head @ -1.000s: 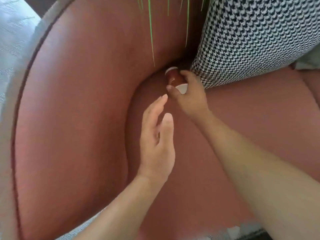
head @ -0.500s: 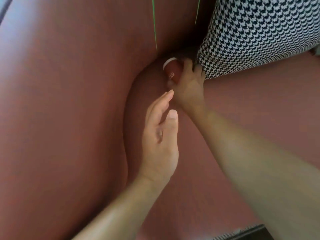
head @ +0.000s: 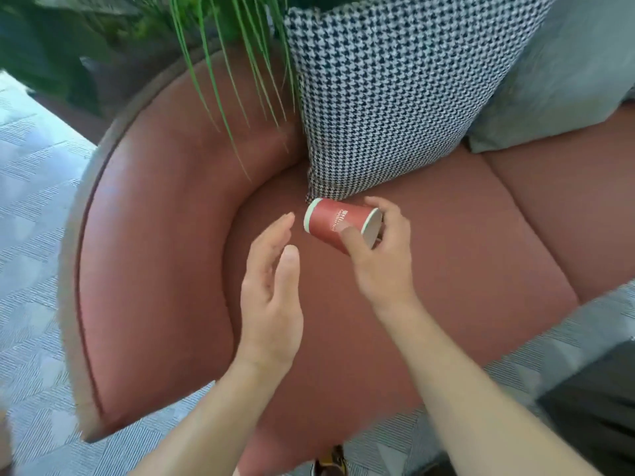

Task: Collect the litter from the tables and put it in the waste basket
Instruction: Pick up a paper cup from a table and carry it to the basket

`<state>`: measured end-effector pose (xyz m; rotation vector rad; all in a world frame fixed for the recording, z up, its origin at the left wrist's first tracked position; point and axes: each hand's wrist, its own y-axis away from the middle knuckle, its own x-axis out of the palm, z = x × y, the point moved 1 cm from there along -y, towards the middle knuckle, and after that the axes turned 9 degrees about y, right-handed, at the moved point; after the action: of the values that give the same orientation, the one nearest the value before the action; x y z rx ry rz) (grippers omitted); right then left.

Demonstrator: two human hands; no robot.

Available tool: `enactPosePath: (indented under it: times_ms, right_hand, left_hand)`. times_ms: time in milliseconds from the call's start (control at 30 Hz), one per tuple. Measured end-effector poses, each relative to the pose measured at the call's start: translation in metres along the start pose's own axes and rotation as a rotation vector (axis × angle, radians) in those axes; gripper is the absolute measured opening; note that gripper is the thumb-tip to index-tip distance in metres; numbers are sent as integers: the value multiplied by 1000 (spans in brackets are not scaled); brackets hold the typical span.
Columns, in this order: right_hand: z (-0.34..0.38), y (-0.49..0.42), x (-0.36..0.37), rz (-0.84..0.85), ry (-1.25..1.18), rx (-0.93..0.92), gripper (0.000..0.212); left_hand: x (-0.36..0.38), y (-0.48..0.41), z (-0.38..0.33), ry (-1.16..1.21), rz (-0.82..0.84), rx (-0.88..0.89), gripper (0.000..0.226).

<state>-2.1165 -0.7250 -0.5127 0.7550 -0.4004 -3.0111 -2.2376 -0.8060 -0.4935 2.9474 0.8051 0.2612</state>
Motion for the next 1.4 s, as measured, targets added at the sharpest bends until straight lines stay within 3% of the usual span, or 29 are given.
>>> enactPosePath:
  times_ms: [167, 467, 667, 900, 1000, 1200, 1400]
  right_hand:
    - [40, 55, -65, -14, -52, -8, 77]
    - [90, 146, -129, -265, -107, 14, 63]
    - [122, 210, -148, -344, -187, -10, 79]
    - [134, 282, -180, -609, -367, 15, 96]
    - [125, 310, -204, -681, -465, 22, 83]
    - [99, 399, -270, -907, -545, 61, 68]
    - [53, 522, -333, -1109, -577, 98, 49]
  left_hand:
    - [22, 35, -49, 31, 75, 6, 52]
    - [34, 80, -123, 32, 352, 25, 40]
    - [24, 120, -176, -27, 577, 61, 44]
    - [23, 185, -229, -44, 773, 30, 45]
    - [32, 219, -245, 45, 851, -57, 31]
    - [64, 280, -249, -87, 1150, 24, 42]
    - [110, 392, -246, -16, 1382, 8, 38]
